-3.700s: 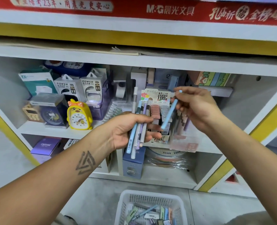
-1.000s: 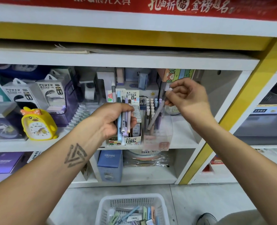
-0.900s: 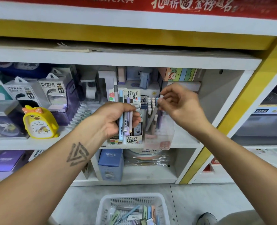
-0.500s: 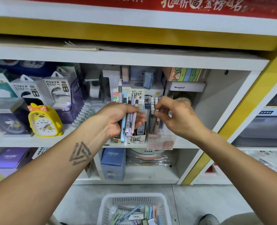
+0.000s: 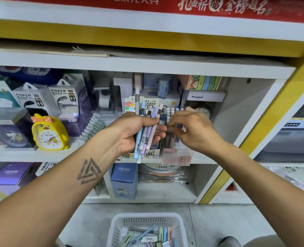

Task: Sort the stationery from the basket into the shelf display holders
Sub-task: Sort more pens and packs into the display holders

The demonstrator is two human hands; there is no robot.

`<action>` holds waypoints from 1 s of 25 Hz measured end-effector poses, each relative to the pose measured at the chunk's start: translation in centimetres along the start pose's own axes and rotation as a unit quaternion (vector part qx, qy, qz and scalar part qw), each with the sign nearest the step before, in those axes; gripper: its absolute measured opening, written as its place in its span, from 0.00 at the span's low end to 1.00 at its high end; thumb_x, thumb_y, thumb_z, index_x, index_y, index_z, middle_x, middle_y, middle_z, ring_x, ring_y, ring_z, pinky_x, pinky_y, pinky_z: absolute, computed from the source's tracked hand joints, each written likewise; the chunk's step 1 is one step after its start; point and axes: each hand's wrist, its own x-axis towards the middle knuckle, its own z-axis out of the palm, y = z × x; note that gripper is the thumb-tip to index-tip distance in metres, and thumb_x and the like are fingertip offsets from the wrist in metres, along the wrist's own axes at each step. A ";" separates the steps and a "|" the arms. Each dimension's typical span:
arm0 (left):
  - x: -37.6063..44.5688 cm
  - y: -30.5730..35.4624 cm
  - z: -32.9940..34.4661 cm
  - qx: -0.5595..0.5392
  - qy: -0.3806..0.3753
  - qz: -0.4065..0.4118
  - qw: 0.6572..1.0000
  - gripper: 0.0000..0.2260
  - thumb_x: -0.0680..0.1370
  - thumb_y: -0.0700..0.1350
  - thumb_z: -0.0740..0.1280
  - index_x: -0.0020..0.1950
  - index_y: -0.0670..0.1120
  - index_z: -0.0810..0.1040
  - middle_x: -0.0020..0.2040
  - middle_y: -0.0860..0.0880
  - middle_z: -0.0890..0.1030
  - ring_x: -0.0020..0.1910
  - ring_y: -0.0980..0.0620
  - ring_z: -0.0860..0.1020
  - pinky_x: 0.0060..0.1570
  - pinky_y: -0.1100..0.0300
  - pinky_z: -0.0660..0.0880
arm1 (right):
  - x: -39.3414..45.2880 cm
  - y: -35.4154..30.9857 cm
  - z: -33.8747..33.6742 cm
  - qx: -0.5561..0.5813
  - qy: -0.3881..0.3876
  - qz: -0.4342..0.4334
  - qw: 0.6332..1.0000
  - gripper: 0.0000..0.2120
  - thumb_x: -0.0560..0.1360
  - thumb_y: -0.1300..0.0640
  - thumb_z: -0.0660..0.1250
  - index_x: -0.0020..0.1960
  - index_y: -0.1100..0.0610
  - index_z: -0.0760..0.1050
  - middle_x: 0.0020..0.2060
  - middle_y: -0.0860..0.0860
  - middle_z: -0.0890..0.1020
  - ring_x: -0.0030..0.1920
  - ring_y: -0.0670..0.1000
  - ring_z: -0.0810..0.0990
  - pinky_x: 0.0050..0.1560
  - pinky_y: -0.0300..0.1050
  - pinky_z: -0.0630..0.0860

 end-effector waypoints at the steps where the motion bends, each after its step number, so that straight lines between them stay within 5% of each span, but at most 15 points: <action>1: -0.1 0.0 0.1 0.003 -0.001 0.001 1.000 0.07 0.78 0.37 0.68 0.52 0.34 0.79 0.41 0.39 0.84 0.32 0.46 0.84 0.30 0.58 0.81 | 0.2 0.0 0.0 -0.008 -0.012 0.013 1.000 0.07 0.78 0.55 0.70 0.53 0.53 0.84 0.49 0.47 0.79 0.47 0.46 0.72 0.48 0.49 0.75; 4: -0.4 0.2 0.4 0.013 -0.001 0.001 1.000 0.07 0.75 0.37 0.71 0.50 0.35 0.80 0.35 0.39 0.82 0.30 0.46 0.83 0.27 0.59 0.79 | 0.8 -0.4 -0.6 0.235 0.023 0.145 0.961 0.07 0.80 0.57 0.68 0.55 0.55 0.83 0.45 0.49 0.81 0.42 0.45 0.78 0.43 0.37 0.73; 7: -0.6 0.1 0.9 0.027 -0.025 0.001 0.999 0.08 0.73 0.37 0.72 0.50 0.35 0.80 0.32 0.41 0.81 0.30 0.46 0.83 0.28 0.58 0.79 | 1.0 -0.2 -1.3 0.508 0.054 0.234 0.827 0.08 0.80 0.61 0.68 0.58 0.61 0.80 0.38 0.53 0.85 0.33 0.49 0.79 0.32 0.40 0.72; 13: -0.3 -0.1 1.0 -0.008 -0.052 -0.027 0.998 0.05 0.78 0.37 0.66 0.50 0.35 0.79 0.40 0.38 0.84 0.37 0.41 0.85 0.34 0.51 0.83 | 0.8 -0.1 -2.5 0.598 0.128 0.238 0.754 0.04 0.77 0.68 0.69 0.51 0.68 0.79 0.33 0.56 0.83 0.30 0.50 0.80 0.33 0.38 0.77; 18: 0.8 -0.6 -0.3 -0.001 0.074 -0.031 0.997 0.04 0.80 0.36 0.63 0.47 0.37 0.75 0.31 0.42 0.80 0.28 0.44 0.82 0.26 0.55 0.80 | -0.1 0.4 -3.3 0.452 0.229 0.169 0.845 0.08 0.77 0.69 0.68 0.56 0.68 0.75 0.36 0.66 0.80 0.32 0.51 0.82 0.36 0.41 0.80; 20: 1.1 -0.7 -0.4 -0.003 0.091 -0.026 0.995 0.05 0.80 0.36 0.64 0.45 0.38 0.75 0.28 0.43 0.78 0.24 0.48 0.80 0.23 0.61 0.77 | -0.7 0.0 -2.9 0.387 0.201 0.139 0.889 0.06 0.78 0.67 0.69 0.54 0.64 0.74 0.39 0.68 0.79 0.34 0.51 0.83 0.39 0.47 0.81; 25: 1.3 -0.8 -0.1 -0.040 0.058 -0.043 0.997 0.05 0.79 0.35 0.63 0.43 0.38 0.75 0.32 0.41 0.78 0.27 0.47 0.79 0.25 0.61 0.77 | -2.1 -0.1 -1.2 0.179 0.088 0.045 0.979 0.07 0.78 0.62 0.70 0.54 0.57 0.75 0.39 0.51 0.81 0.40 0.49 0.83 0.44 0.48 0.80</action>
